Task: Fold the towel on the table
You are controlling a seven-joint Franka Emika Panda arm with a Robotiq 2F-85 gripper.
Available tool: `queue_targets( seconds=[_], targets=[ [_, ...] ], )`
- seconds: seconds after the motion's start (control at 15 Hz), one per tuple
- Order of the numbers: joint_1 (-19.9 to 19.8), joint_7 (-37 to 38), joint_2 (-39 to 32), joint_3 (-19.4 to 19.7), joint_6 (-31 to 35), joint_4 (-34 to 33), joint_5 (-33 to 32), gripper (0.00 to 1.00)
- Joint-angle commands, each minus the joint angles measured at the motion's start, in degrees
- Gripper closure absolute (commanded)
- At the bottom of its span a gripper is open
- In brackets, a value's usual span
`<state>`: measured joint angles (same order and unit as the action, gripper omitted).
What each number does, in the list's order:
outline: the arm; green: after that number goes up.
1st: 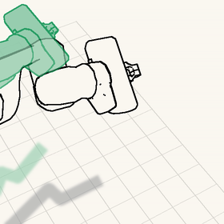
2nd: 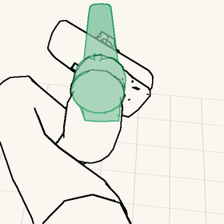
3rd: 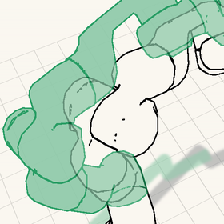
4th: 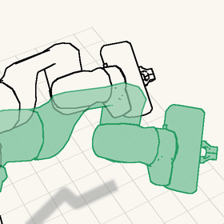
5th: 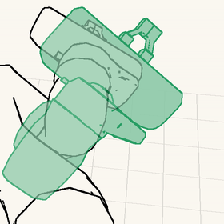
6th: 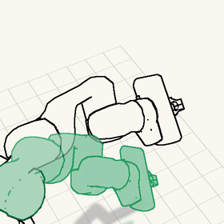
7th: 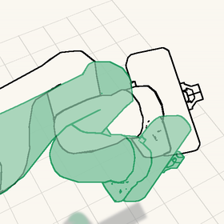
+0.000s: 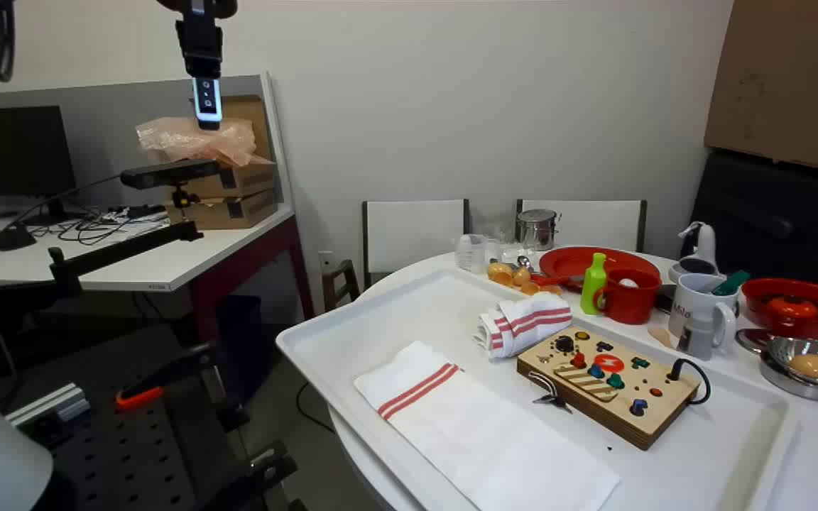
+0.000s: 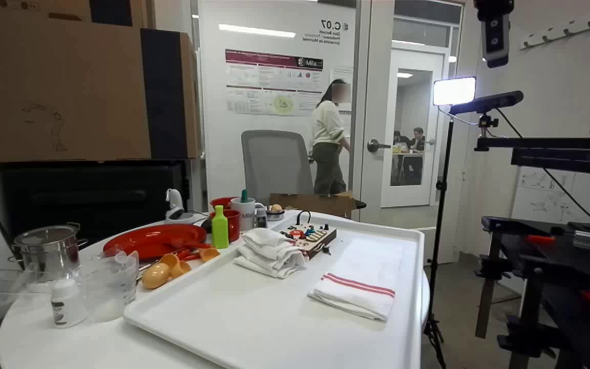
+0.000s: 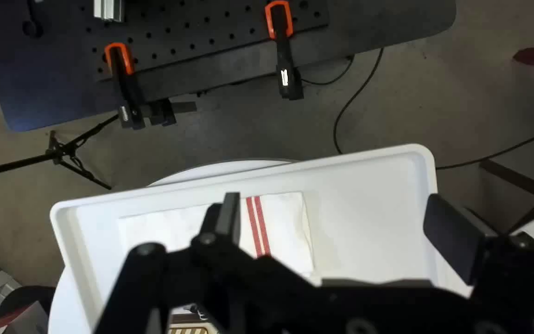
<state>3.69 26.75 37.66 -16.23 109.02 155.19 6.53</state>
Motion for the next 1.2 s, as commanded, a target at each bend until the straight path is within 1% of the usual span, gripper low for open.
queue_targets(
  seconds=[0.0, 0.2, 0.4, 0.6, 0.87, 1.0, 1.07, 1.13],
  targets=[
    [0.5, 0.3, -0.1, 0.5, 0.0, 0.0, -0.3, 0.0],
    [-1.7, 0.4, -2.7, 0.7, 3.5, 0.3, -3.3, 0.0],
    [-5.2, 1.9, -6.9, 1.0, 8.1, 0.6, -7.6, 0.0],
    [-9.5, 5.3, -13.4, 1.4, 12.2, -0.9, -13.4, 0.0],
    [-14.3, 10.9, -22.9, 3.3, 16.1, -4.5, -22.0, 0.0],
    [-15.2, 15.5, -26.5, 4.9, 14.8, -7.1, -25.0, 0.0],
    [-12.3, 11.6, -21.5, 6.2, 15.3, -3.2, -22.8, 0.0],
    [-12.3, 12.0, -23.0, 7.1, 15.3, -4.0, -23.2, 0.0]
  ],
)
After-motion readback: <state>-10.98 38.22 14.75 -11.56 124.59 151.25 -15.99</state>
